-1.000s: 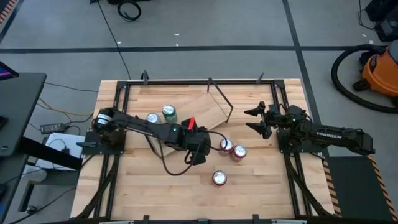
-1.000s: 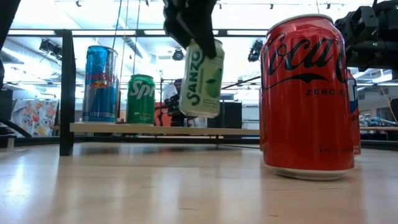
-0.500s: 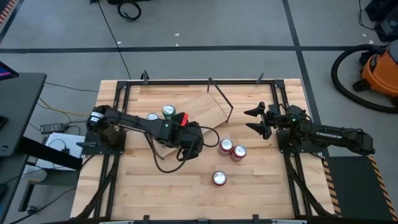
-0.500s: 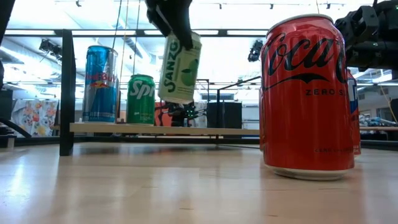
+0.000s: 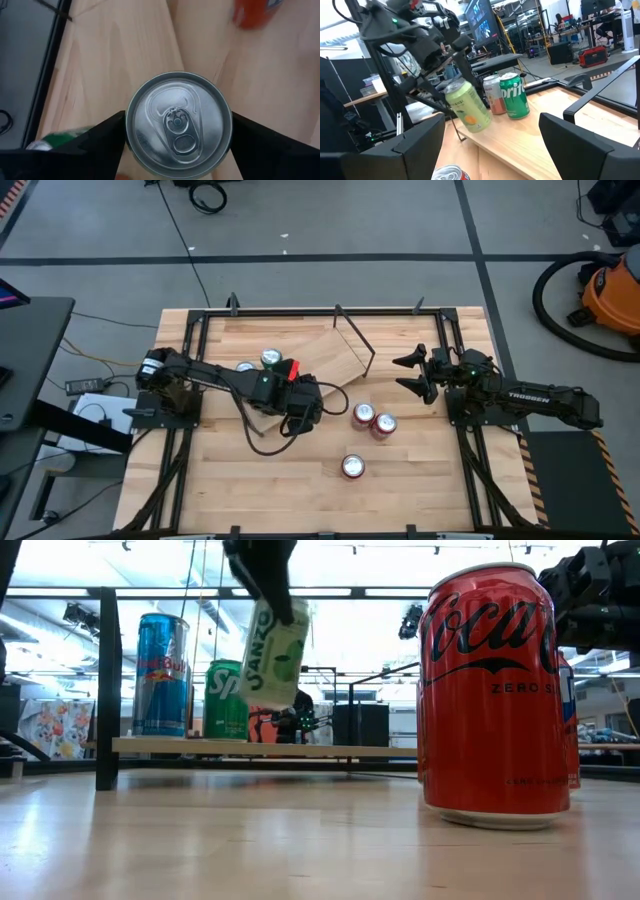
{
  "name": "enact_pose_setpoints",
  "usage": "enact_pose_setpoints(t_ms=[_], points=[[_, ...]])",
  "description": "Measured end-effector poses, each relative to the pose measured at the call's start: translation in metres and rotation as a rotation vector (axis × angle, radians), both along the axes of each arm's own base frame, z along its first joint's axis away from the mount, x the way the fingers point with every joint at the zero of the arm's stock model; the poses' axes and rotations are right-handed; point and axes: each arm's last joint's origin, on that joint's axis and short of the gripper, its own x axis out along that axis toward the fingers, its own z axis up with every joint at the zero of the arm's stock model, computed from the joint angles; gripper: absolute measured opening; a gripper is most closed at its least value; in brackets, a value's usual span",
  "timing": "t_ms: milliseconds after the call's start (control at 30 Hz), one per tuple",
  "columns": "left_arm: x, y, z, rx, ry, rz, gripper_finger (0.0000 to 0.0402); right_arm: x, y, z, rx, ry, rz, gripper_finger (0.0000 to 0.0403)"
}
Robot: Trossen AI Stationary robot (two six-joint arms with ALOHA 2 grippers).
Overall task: Place canned beverage on shelf
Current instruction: Put the light green soda can on the shelf
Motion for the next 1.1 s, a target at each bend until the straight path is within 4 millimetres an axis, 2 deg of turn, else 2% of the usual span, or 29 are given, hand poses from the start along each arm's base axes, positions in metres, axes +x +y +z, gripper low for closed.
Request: enact_pose_setpoints(t_ms=[267,467,567,733,1100], points=[[-0.027,0.022,-0.011,-0.017,-0.053,0.047,0.0307,0.000,0.000,0.000,-0.002,-0.004,0.001,0.0334],[-0.051,0.042,-0.014,-0.096,-0.150,0.099,0.0307,0.000,0.000,0.001,-0.005,-0.009,0.001,0.0334],[-0.053,0.049,-0.021,-0.149,-0.211,0.121,0.0307,0.000,0.000,0.001,-0.006,-0.009,0.001,0.0334],[-0.058,0.056,-0.039,-0.187,-0.154,0.139,0.0307,0.000,0.000,0.001,-0.008,-0.008,0.001,0.0334],[-0.059,0.059,-0.044,-0.202,-0.168,0.151,0.0308,0.000,0.000,0.000,-0.006,-0.005,0.001,0.0334]])
